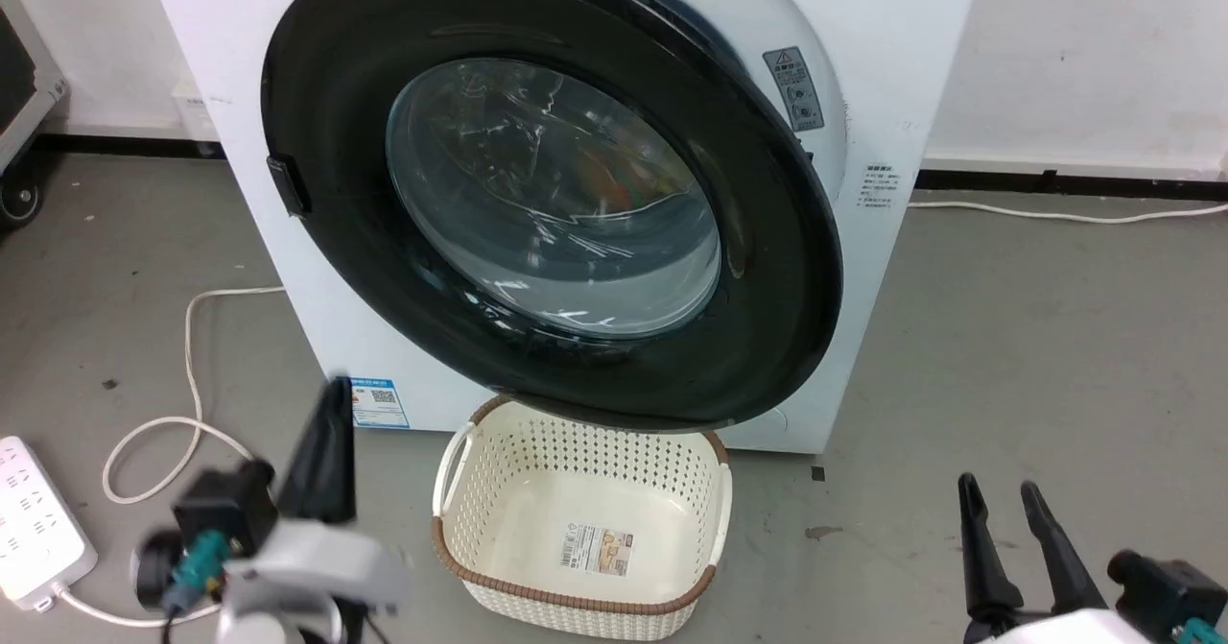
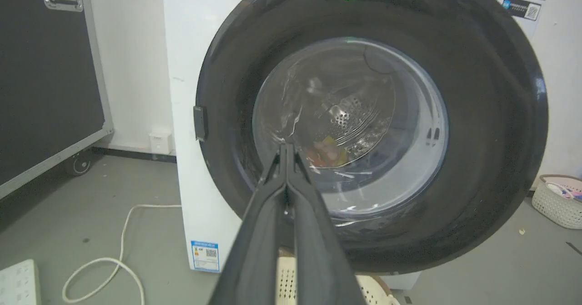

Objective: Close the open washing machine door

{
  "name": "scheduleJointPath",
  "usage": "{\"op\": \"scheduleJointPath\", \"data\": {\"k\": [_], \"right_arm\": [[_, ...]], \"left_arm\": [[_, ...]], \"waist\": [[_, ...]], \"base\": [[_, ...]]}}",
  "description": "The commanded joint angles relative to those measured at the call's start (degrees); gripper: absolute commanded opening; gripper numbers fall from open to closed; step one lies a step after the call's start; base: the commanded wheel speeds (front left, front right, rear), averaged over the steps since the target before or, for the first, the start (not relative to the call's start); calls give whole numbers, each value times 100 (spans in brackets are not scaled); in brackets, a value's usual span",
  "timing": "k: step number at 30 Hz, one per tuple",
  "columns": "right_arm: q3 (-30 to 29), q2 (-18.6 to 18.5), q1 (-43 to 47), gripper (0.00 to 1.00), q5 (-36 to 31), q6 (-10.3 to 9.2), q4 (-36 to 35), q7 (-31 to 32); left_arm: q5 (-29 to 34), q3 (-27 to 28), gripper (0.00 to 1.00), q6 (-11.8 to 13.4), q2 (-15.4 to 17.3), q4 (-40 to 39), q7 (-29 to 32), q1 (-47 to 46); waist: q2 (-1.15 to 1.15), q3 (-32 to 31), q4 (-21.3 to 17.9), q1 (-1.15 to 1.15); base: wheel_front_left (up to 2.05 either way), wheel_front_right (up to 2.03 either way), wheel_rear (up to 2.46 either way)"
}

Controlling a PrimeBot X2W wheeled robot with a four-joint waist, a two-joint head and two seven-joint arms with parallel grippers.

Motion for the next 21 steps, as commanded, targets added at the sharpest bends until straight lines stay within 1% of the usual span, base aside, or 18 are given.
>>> {"op": "scheduleJointPath", "data": {"k": [1,5,12,13,14,15,20,21], "right_arm": [[-10,0,85,100,31,6,-20,-26],[-12,0,141,100,59,6,-26,-26],[11,0,152,100,96,6,-8,-26],[11,0,151,100,99,6,-5,-26],[12,0,150,100,105,6,-1,-26],[14,0,147,100,103,6,5,-26],[24,0,114,100,-65,6,1,-26],[53,0,79,100,-445,6,-38,-26]], "left_arm": [[-31,6,0,-16,-32,34,-11,77],[-170,-29,0,-25,-106,281,98,292],[-191,-56,0,61,-182,408,82,445],[-161,-70,27,82,-178,410,77,448],[-146,-73,89,99,-185,405,70,449],[-129,-75,100,121,-189,403,64,452],[-83,-92,100,184,-214,379,42,455],[-1,-85,100,260,-207,298,19,449]], "waist": [[0,1,5,0],[0,22,7,0],[0,52,-4,0],[0,54,-1,0],[0,56,1,0],[0,59,2,0],[0,90,-2,0],[0,152,-19,0]], "base": [[0,0,0],[0,0,0],[0,0,0],[0,0,0],[0,0,0],[0,0,0],[0,0,0],[0,0,0]]}}
